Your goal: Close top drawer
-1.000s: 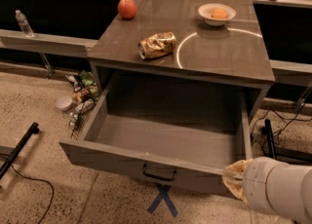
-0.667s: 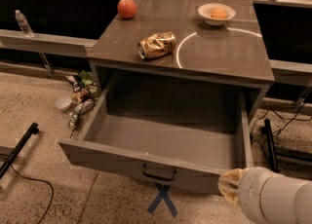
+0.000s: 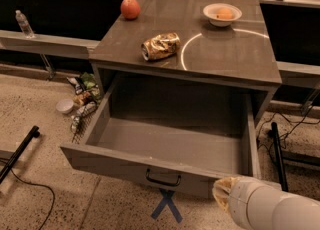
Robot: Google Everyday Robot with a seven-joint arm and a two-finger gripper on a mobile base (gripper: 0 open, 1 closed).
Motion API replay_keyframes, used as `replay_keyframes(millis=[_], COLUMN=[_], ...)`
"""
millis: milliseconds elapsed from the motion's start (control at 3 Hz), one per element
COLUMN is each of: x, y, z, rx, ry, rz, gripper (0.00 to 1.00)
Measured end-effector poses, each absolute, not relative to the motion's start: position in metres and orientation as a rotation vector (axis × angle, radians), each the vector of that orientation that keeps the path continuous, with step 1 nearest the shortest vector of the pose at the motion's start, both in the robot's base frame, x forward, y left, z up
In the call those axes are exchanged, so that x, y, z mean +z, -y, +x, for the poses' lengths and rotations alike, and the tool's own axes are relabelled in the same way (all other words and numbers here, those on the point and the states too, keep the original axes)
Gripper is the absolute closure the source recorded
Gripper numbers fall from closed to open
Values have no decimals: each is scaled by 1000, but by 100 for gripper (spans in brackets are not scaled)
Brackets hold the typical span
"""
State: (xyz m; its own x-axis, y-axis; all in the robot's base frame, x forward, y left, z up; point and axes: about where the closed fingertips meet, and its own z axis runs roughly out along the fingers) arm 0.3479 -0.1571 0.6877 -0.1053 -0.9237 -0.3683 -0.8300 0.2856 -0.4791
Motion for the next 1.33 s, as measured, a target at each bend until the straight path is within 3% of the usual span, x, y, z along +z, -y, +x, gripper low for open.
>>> replay_keyframes(millis=[1333], x=[664], y=[181], z=[392], rx=[-357], ry=[-1877], rz=[-1527], gripper=[100])
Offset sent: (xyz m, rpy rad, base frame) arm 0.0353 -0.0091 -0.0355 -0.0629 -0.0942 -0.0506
